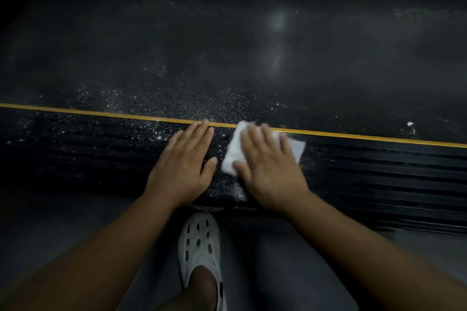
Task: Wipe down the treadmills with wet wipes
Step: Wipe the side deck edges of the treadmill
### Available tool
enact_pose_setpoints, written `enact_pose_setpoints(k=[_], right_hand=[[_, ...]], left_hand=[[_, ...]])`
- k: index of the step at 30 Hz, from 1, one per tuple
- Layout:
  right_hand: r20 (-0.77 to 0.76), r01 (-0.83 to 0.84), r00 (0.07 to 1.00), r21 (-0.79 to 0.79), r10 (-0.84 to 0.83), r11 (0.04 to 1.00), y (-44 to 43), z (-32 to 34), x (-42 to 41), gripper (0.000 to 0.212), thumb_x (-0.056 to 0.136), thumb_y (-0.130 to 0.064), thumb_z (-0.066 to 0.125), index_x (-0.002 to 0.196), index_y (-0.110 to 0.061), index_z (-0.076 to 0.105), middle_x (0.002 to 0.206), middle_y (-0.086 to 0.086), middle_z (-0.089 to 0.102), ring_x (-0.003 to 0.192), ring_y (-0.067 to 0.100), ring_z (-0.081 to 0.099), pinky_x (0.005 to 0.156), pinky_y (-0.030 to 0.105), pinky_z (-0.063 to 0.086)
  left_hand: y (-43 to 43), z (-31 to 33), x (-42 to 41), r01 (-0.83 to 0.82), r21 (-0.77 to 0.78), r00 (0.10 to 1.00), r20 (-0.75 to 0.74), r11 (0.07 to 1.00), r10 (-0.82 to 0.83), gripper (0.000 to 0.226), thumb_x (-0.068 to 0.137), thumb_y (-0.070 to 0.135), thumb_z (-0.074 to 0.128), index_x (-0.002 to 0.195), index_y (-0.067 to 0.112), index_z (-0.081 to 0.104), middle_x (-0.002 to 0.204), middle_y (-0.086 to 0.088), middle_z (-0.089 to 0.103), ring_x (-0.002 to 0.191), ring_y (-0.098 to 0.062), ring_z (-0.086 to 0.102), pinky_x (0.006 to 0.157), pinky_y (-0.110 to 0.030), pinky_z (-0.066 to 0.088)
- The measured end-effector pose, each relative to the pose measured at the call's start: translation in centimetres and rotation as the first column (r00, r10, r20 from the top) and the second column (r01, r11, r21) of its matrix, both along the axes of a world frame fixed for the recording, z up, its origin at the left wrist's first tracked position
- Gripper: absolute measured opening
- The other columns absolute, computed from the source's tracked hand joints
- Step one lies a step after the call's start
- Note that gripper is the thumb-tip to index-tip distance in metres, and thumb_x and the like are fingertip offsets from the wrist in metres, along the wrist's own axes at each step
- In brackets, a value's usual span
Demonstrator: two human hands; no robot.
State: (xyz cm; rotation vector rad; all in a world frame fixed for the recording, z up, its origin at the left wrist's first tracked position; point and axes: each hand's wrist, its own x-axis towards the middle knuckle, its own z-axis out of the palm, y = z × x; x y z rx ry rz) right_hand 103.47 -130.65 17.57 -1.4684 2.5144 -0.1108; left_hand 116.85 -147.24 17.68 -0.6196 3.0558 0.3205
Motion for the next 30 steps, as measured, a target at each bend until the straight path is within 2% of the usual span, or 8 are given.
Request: enact_pose_setpoints(k=[4,9,11,15,19,23,26,30], right_hand=[[-0.034,-0.207,0.978,-0.040,0.205,0.978,6.1,-0.6,1.8,0.065,0.107,-0.054,0.016,0.157,-0.015,0.033,0.165,0.005,0.023,0.153,0.027,0.020,0.120,0.048,0.018],[0.012,0.113,0.994,-0.004,-0.113,0.994,2.8,-0.3,-2.0,0.082,0.094,-0.065,-0.007,0.161,-0.021,0.006,0.169,-0.001,-0.004,0.155,0.020,-0.007,0.125,0.042,-0.003],[0.020,0.038,0.999,-0.023,-0.037,0.999,0.3,0.2,0.0,0.081,0.095,-0.062,-0.006,0.162,-0.019,0.009,0.169,0.001,-0.001,0.156,0.024,-0.005,0.125,0.049,0.001],[-0.008,-0.218,0.976,-0.094,0.218,0.971,3.7,-0.4,1.8,0.063,0.107,-0.052,0.014,0.157,-0.020,0.032,0.167,0.001,0.021,0.155,0.025,0.015,0.120,0.052,0.015],[-0.126,-0.069,0.991,-0.137,0.052,0.988,5.9,0.3,-0.8,0.045,0.103,-0.043,0.044,0.143,-0.025,0.055,0.157,0.019,0.038,0.146,0.039,0.032,0.114,0.048,0.023],[-0.122,0.098,0.985,-0.188,-0.122,0.977,6.1,1.3,-1.0,0.039,0.078,-0.010,0.077,0.115,-0.017,0.068,0.117,0.017,0.058,0.099,0.037,0.054,0.075,0.038,0.042],[-0.023,0.123,0.991,-0.281,-0.135,0.952,3.5,0.1,1.2,0.037,0.092,-0.017,0.059,0.127,-0.008,0.064,0.131,0.024,0.058,0.118,0.044,0.055,0.096,0.047,0.049],[-0.017,-0.222,0.974,-0.222,0.224,0.949,6.0,-1.4,5.3,0.055,0.105,-0.042,0.037,0.149,-0.011,0.047,0.159,0.011,0.037,0.150,0.029,0.030,0.122,0.045,0.024]], left_hand=[[0.1,0.2,0.0,-0.008,0.003,1.000,0.008,1.000,0.007,0.077,0.095,0.055,0.012,0.162,0.018,0.016,0.170,0.004,0.003,0.155,-0.008,-0.004,0.126,-0.034,-0.002],[0.0,0.2,0.1,-0.007,0.010,1.000,0.010,1.000,0.007,0.077,0.095,0.056,0.009,0.162,0.019,0.011,0.170,0.003,0.000,0.155,-0.010,-0.006,0.126,-0.034,-0.004],[0.0,0.3,0.0,-0.010,0.003,1.000,-0.004,1.000,0.010,0.078,0.094,0.055,0.012,0.162,0.017,0.017,0.170,0.001,0.005,0.156,-0.011,-0.001,0.126,-0.034,-0.002],[0.0,0.2,0.0,-0.007,0.007,1.000,-0.011,1.000,0.007,0.077,0.094,0.053,0.013,0.162,0.017,0.018,0.170,0.002,0.006,0.156,-0.011,-0.001,0.126,-0.033,-0.003],[-0.1,0.0,0.1,-0.004,0.011,1.000,-0.011,1.000,0.004,0.075,0.097,0.054,0.012,0.163,0.018,0.012,0.170,0.003,0.001,0.156,-0.011,-0.004,0.125,-0.033,-0.006],[0.0,0.1,0.2,-0.011,0.025,1.000,0.001,1.000,0.011,0.072,0.099,0.052,0.016,0.163,0.019,0.008,0.170,0.004,-0.002,0.155,-0.010,-0.008,0.125,-0.033,-0.007],[0.0,0.1,0.1,-0.006,0.010,1.000,-0.003,1.000,0.006,0.073,0.098,0.052,0.015,0.163,0.018,0.011,0.170,0.003,0.001,0.156,-0.011,-0.004,0.126,-0.034,-0.004],[-0.1,0.0,0.0,-0.007,-0.004,1.000,-0.004,1.000,0.007,0.076,0.095,0.054,0.013,0.162,0.018,0.016,0.170,0.002,0.006,0.156,-0.011,0.000,0.126,-0.035,-0.001]])
